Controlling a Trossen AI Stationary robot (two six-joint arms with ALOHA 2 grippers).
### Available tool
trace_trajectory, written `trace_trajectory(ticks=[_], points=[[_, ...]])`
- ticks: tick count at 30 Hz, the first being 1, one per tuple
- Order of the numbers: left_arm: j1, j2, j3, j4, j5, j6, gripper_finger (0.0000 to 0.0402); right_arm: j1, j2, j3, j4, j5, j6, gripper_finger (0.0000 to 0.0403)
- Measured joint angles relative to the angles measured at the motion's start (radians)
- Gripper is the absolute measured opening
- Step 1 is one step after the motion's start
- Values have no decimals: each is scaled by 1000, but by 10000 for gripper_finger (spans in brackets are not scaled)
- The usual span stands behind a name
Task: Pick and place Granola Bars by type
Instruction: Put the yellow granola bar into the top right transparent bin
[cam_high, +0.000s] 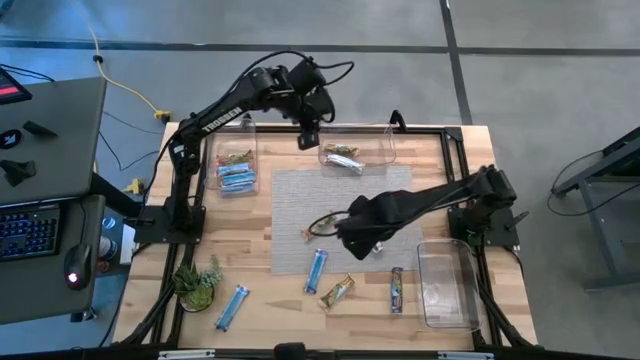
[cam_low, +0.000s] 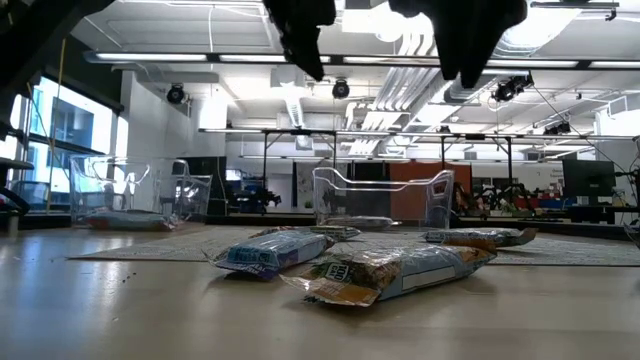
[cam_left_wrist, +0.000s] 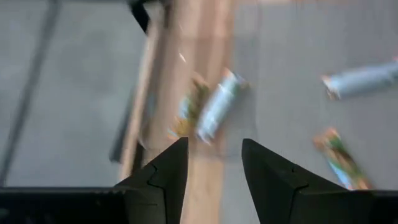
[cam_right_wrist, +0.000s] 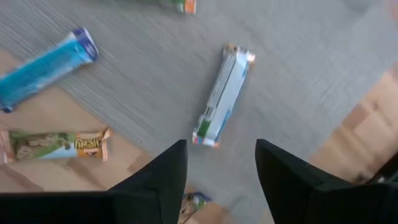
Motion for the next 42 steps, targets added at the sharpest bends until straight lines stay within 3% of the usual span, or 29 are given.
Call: trace_trajectory(ticks=[4,10,18,24,27,30,37,42], points=[[0,-17,0,-113,102,9,145,1,47,0,7,-38,6,174],[0,-110,0,-116,321,77,145,3,106,0,8,-41,7,174],[0,-266,0,-175,303,83,145,5,101,-53,12,-16,-28,174],[0,-387,-103,-151,298,83,145,5,-34,-352,248,-67,-4,174],[0,-463,-234,-97,304,74,145,-4,-106,-495,467,-62,5,173],[0,-566,-441,23,305,56,145,-15,-137,-599,610,-39,2,171],[0,-838,-1015,497,204,-99,145,-41,-132,-690,673,6,7,170],[-1,-925,-1259,667,94,-188,145,-58,-132,-707,800,8,5,170]])
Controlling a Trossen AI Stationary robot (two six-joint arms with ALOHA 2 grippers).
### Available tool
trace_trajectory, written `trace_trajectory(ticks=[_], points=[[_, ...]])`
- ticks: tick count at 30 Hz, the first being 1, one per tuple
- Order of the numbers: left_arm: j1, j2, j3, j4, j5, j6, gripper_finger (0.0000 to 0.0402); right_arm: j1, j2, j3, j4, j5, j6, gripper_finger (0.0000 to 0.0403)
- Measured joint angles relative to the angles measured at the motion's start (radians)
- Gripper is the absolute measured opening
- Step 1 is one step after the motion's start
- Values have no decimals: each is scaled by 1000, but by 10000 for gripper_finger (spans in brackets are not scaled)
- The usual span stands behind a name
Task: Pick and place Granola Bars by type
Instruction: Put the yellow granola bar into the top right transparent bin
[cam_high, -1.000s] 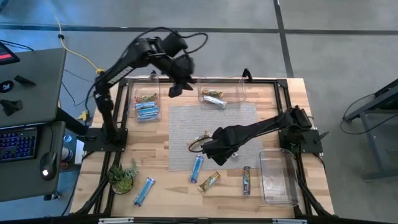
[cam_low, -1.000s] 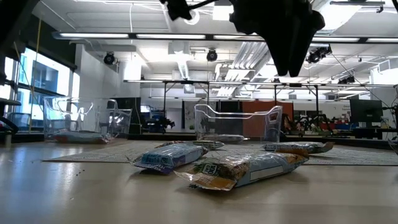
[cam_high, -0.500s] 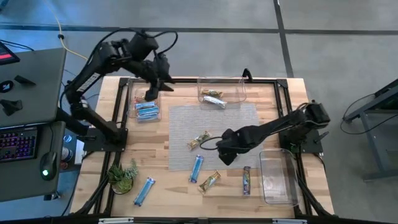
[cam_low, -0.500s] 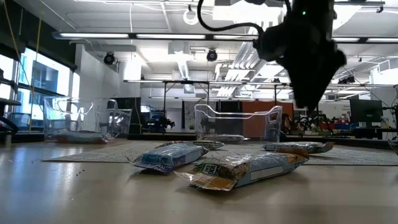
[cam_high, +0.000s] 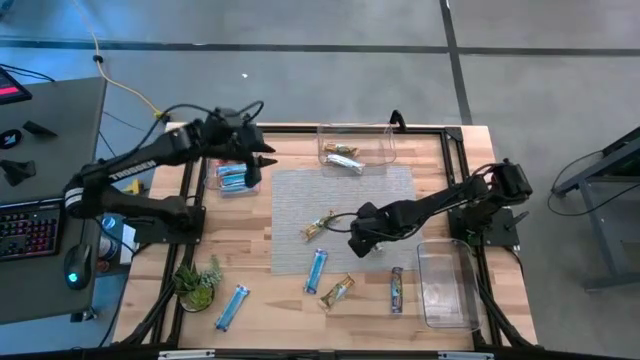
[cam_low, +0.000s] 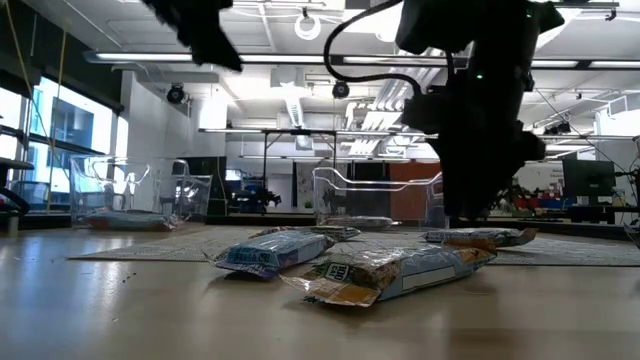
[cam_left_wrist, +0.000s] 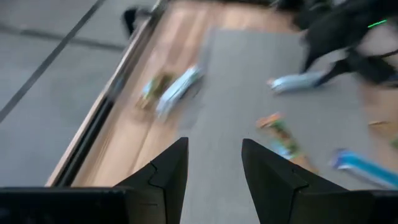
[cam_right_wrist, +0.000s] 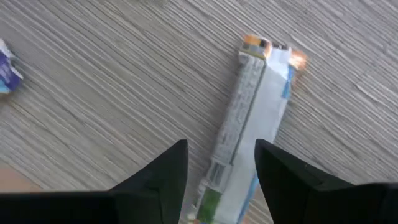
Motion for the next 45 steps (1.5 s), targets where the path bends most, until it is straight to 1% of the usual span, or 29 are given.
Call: trace_trajectory(ticks=[3,5,7,15,19,22,25,32,35,39,42,45], points=[[0,-10,-73,10,-116,-39,145,-1,3,0,6,25,1,170],[1,-9,-106,8,-170,-71,145,-1,12,0,0,47,2,169],[1,-9,-128,8,-200,-91,145,0,26,0,3,59,11,169],[1,-9,-144,8,-204,-119,145,0,121,3,6,61,11,169],[1,-9,-144,8,-204,-119,145,2,135,4,1,109,-1,169],[1,-9,-144,7,-195,-119,145,1,135,4,1,107,-2,164],[1,-9,-144,7,-183,-119,145,1,135,3,4,86,-15,144],[1,-9,-144,6,-182,-119,145,-1,135,14,1,58,-45,79],[1,-9,-144,6,-182,-119,145,-1,136,48,-16,70,-80,59],[1,-9,-144,7,-182,-127,145,-28,130,138,-8,120,-195,46],[1,-9,-144,15,-182,-134,145,-74,127,209,-19,213,-305,46],[1,-9,-144,37,-180,-145,145,-144,126,304,-20,315,-448,49]])
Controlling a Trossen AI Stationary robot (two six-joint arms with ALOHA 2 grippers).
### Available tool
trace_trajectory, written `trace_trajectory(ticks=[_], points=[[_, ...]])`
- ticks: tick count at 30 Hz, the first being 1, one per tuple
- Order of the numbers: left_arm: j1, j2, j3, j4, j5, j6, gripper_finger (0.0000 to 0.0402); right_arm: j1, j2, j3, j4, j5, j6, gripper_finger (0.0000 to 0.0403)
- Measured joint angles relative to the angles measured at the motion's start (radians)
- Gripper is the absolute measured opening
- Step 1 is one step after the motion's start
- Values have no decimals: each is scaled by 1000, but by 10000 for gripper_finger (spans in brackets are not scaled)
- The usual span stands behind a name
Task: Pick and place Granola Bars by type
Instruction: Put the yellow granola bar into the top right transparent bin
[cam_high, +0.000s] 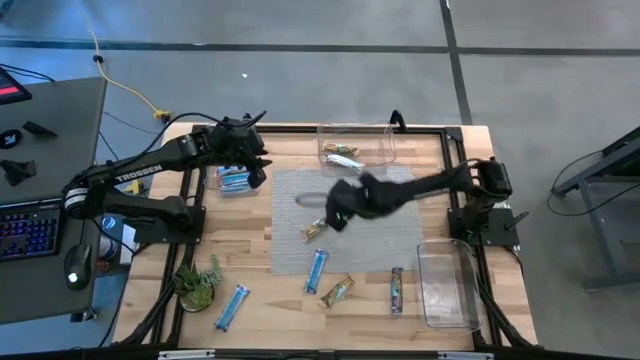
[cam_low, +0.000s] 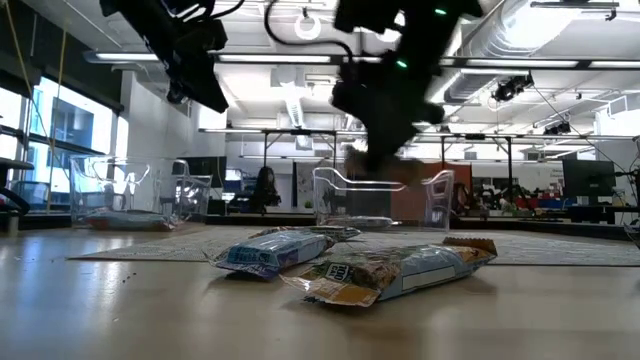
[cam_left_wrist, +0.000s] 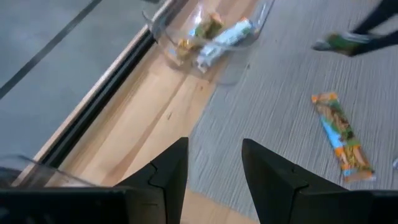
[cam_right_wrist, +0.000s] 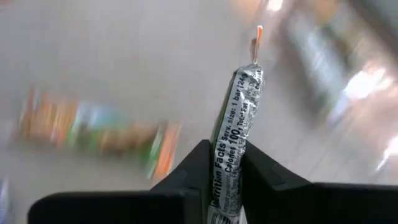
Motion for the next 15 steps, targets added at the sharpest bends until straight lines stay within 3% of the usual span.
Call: trace_trajectory(ticks=[5,8,15], points=[[0,0,0,26,24,0,145,-155,-1,157,9,100,-259,50],[0,0,0,24,24,0,145,-266,-3,222,14,85,-365,47],[0,0,0,22,24,0,145,-511,-3,165,52,-48,-288,48]])
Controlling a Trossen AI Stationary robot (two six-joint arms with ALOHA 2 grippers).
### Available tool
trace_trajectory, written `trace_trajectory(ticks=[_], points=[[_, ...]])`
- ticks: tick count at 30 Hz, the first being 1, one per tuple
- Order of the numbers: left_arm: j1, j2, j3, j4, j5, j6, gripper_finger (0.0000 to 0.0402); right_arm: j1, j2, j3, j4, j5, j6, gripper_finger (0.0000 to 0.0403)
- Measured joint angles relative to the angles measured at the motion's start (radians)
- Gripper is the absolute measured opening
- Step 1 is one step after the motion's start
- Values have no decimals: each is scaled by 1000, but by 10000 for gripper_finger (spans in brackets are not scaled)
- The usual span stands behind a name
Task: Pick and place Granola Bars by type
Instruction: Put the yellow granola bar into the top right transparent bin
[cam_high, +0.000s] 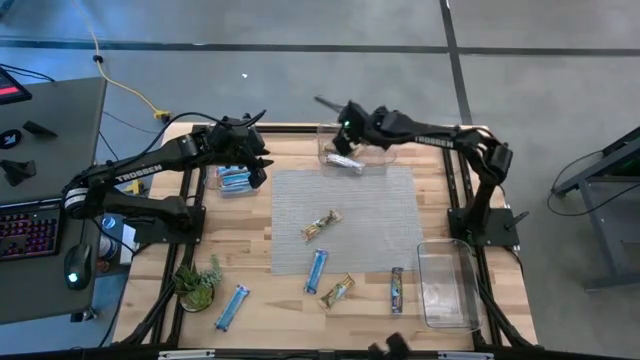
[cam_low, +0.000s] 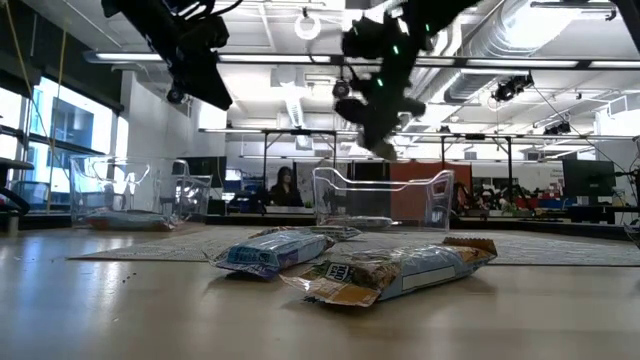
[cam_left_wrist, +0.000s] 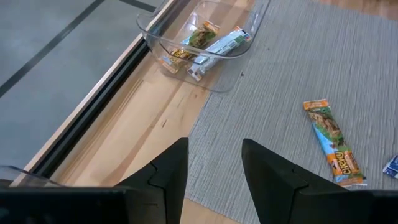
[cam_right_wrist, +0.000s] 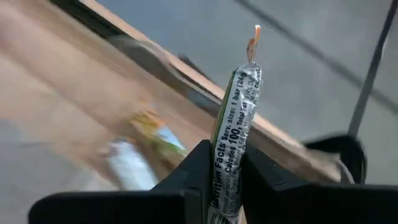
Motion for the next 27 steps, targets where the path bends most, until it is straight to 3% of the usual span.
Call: trace_trajectory(ticks=[4,11,27], points=[[0,0,0,0,0,8,145,-90,0,-118,89,-110,26,48],[0,0,0,0,0,9,145,-129,0,-289,289,-216,22,49],[0,0,0,0,2,11,145,-133,0,-318,260,-257,-8,86]])
